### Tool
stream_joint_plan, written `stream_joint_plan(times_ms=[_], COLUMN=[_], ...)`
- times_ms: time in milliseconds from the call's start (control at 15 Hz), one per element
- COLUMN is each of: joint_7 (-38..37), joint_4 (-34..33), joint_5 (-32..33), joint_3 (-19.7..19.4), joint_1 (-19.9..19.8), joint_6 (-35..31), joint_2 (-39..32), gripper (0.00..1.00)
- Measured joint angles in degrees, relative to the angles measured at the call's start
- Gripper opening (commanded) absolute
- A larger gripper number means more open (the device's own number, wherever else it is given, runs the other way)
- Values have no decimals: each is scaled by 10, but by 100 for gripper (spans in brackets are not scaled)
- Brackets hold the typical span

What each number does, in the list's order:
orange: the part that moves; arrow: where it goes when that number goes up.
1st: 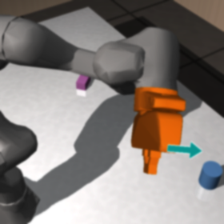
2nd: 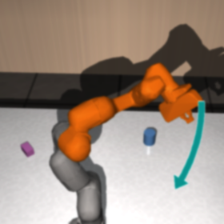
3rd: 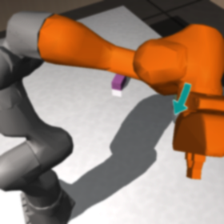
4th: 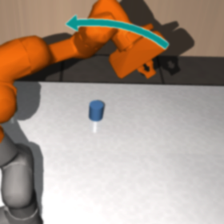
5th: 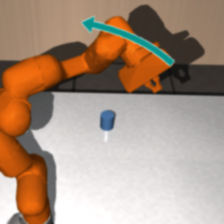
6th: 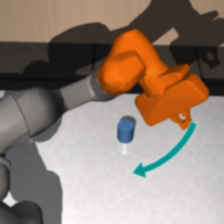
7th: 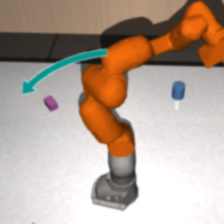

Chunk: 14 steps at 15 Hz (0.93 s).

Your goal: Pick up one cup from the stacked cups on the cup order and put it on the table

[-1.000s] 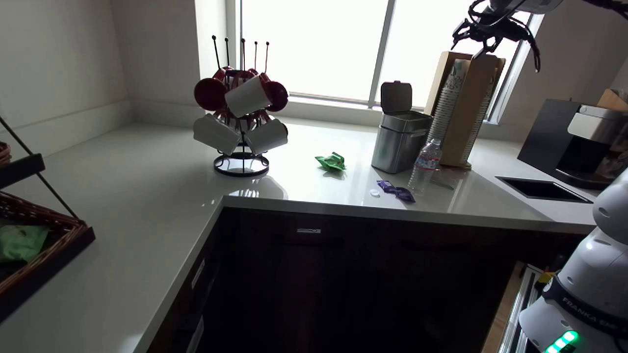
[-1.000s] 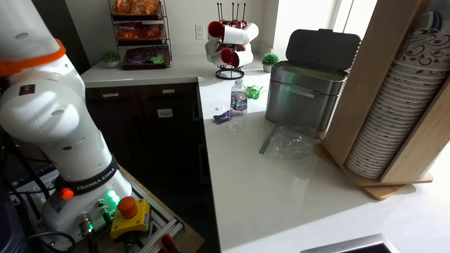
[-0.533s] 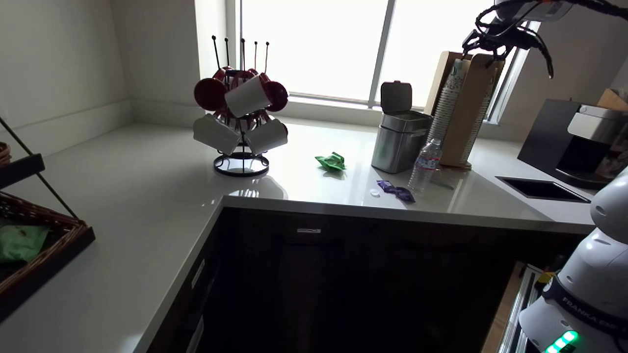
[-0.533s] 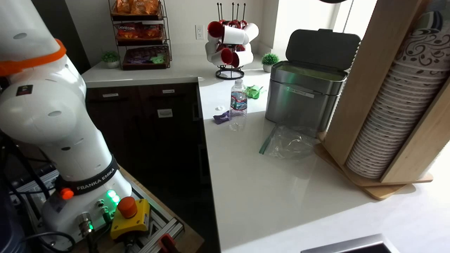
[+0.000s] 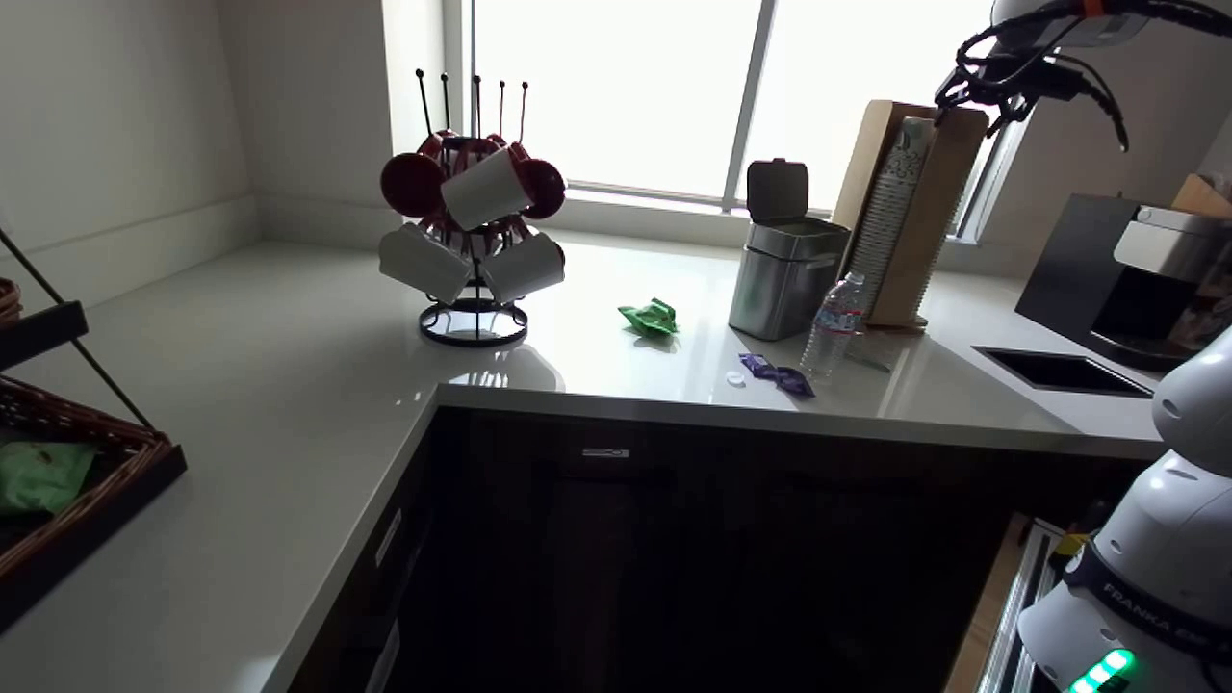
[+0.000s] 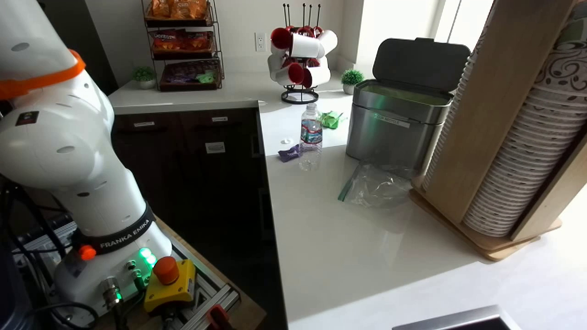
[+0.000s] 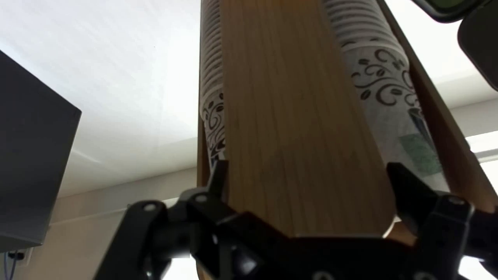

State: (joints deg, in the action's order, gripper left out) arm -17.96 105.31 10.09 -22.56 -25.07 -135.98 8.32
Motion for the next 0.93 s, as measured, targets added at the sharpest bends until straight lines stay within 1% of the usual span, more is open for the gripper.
stream_joint_plan(times_ms=[467,933], joint_7=[0,0], joint_4=[14,19], joint_5=[55,56], joint_3=[-2,-3], joint_1=[-21,-27], joint_6=[0,0], joint_2=[17,45], gripper=[100,100])
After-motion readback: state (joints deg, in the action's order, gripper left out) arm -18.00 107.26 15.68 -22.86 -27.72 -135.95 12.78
